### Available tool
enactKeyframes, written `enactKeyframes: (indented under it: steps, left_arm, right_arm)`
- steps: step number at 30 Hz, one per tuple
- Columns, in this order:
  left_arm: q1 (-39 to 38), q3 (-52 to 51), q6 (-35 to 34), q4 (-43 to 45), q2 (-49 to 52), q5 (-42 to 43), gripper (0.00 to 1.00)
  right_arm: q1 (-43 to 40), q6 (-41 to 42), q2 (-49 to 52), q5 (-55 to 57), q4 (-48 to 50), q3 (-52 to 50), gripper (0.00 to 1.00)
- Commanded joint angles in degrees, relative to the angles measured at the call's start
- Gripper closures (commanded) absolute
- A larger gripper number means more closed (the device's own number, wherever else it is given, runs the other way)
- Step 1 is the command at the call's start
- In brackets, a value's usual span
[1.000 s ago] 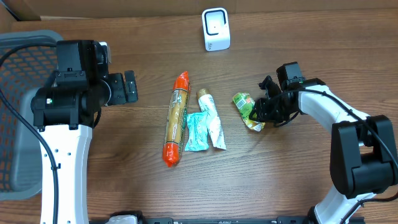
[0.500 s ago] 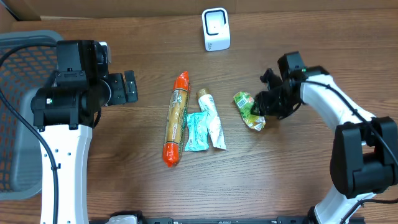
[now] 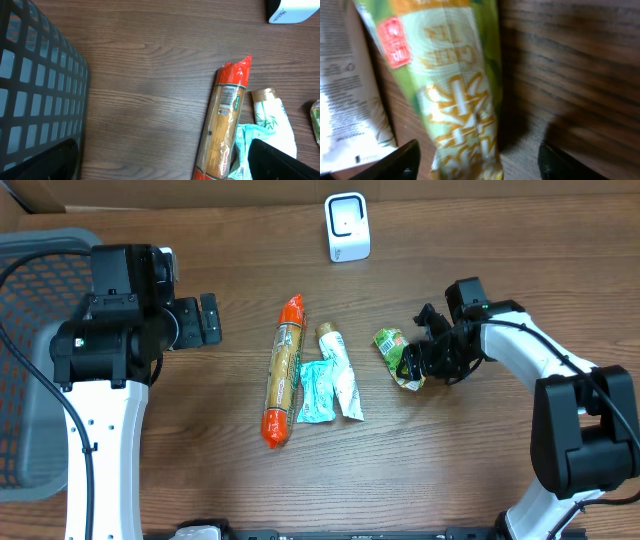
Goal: Scan the item barcode
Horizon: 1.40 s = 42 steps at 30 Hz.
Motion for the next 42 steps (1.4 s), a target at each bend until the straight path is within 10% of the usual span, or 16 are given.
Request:
enactKeyframes:
  steps: [1,12,27,42]
  left_arm:
    - [-0.1,1.0,1.5,0.1,0.5,-0.3,0.00]
    - [-0.1,1.0,1.5,0.1,0.5,-0.3,0.00]
    - [-0.1,1.0,1.5,0.1,0.5,-0.3,0.00]
    - [-0.1,1.0,1.5,0.1,0.5,-0.3,0.00]
  right_arm:
    - [-0.1,-0.6,-0.3,-0.6,3.1,-2.5,0.32]
    - [-0.8,-0.4,-0.4,-14.7,5.9,-3.0,0.96]
    - [-3.5,-14.6,-6.8,-34.9,-25.9,21.9,0.96]
    - [-3.4,-13.9,-16.7,-33.1,-27.3,24.6,0.96]
